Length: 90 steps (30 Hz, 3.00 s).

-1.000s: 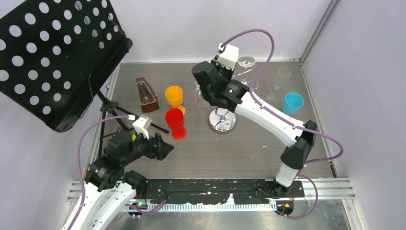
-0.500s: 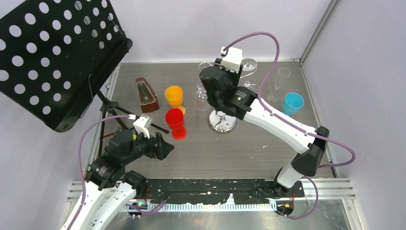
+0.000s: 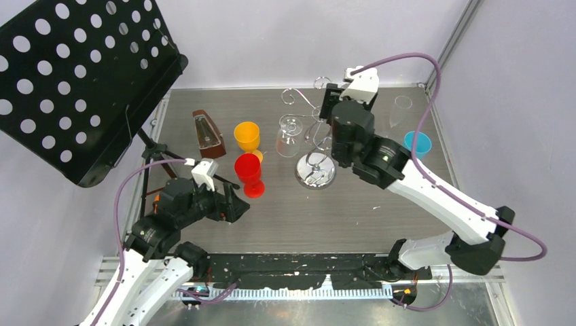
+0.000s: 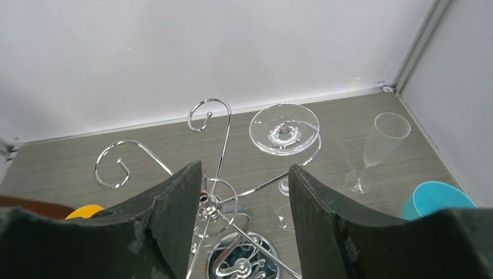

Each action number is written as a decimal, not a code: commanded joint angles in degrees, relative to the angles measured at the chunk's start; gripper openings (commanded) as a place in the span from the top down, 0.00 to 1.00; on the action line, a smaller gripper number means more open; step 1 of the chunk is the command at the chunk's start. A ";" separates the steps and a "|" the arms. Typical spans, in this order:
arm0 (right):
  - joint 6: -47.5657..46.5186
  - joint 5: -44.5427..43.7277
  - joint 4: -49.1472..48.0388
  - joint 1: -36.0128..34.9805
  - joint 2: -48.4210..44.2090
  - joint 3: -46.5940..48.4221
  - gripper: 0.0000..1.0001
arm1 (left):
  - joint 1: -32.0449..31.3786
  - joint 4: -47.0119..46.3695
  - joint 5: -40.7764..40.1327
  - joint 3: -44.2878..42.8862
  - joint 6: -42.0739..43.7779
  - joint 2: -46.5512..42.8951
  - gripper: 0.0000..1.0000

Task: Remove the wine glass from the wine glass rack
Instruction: Adjust the wine rack at the center of the board, then pick up the wine glass from the wine rack.

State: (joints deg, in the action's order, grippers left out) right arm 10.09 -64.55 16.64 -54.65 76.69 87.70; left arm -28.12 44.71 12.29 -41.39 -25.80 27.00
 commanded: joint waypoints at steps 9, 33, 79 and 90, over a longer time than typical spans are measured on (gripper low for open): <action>-5.72 19.97 3.80 -0.32 -19.17 -11.27 0.30 | -0.25 -14.59 11.65 -6.63 -16.60 6.69 0.16; -6.41 41.71 10.88 11.18 -29.90 -18.83 0.34 | -5.36 -44.29 5.79 -11.01 -40.71 21.28 0.23; -3.72 41.90 5.96 11.85 -34.81 -27.14 0.35 | -5.28 -50.08 3.58 -20.35 -49.03 36.21 0.58; -4.01 41.83 5.75 11.81 -34.98 -27.54 0.35 | -5.32 -48.40 2.84 -21.37 -48.95 37.55 0.62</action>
State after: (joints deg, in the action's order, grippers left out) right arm 6.00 -22.79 25.26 -43.00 42.61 60.10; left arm -33.32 -2.59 16.49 -59.27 -74.85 63.99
